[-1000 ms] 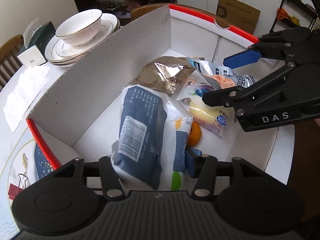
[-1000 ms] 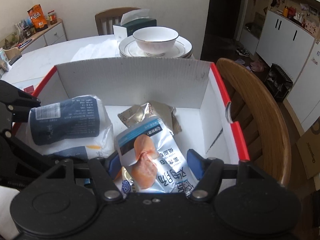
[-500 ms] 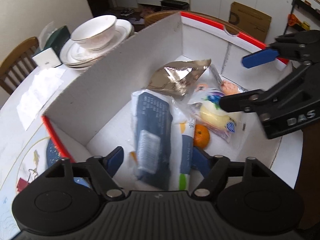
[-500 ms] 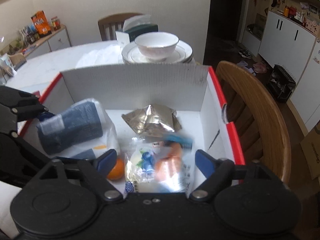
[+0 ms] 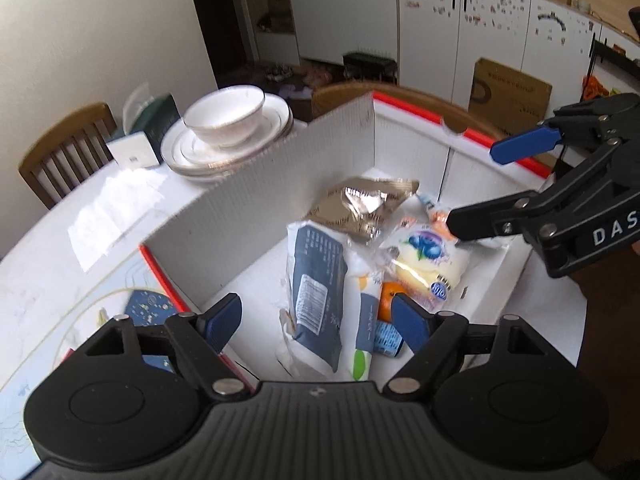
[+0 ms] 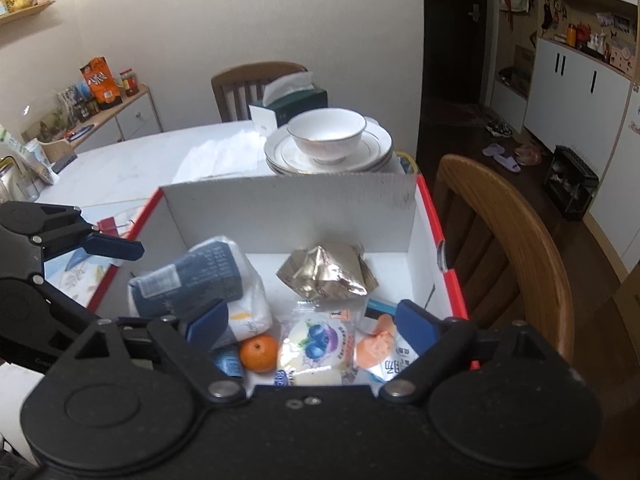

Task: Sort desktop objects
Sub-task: 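Open the left tool to drop the white bag while the right tool releases the pouch, then withdraw both tools from the box back over the table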

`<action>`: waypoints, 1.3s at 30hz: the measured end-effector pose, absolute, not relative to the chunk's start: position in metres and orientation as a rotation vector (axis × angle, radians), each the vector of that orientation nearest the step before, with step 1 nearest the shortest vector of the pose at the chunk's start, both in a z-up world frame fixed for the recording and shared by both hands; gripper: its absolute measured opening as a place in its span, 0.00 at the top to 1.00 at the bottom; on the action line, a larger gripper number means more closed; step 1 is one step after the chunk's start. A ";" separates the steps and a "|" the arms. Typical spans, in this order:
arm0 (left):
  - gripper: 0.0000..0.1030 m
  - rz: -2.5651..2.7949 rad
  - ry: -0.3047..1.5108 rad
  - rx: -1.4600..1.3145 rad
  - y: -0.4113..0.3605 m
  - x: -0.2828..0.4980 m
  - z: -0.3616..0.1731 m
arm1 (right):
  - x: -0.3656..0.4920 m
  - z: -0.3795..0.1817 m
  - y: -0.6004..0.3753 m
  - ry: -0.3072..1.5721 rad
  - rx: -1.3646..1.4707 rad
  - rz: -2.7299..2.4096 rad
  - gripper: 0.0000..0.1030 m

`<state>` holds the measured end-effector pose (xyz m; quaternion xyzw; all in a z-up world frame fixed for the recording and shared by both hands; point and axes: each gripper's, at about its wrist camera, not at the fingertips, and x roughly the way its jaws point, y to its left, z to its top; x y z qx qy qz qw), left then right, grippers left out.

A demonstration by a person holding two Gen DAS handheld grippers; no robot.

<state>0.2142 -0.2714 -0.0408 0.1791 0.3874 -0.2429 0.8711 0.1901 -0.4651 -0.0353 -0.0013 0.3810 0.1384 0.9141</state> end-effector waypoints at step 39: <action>0.05 -0.261 0.487 0.225 -0.013 0.124 -0.009 | 0.173 -0.008 -0.256 0.686 -0.076 0.415 0.06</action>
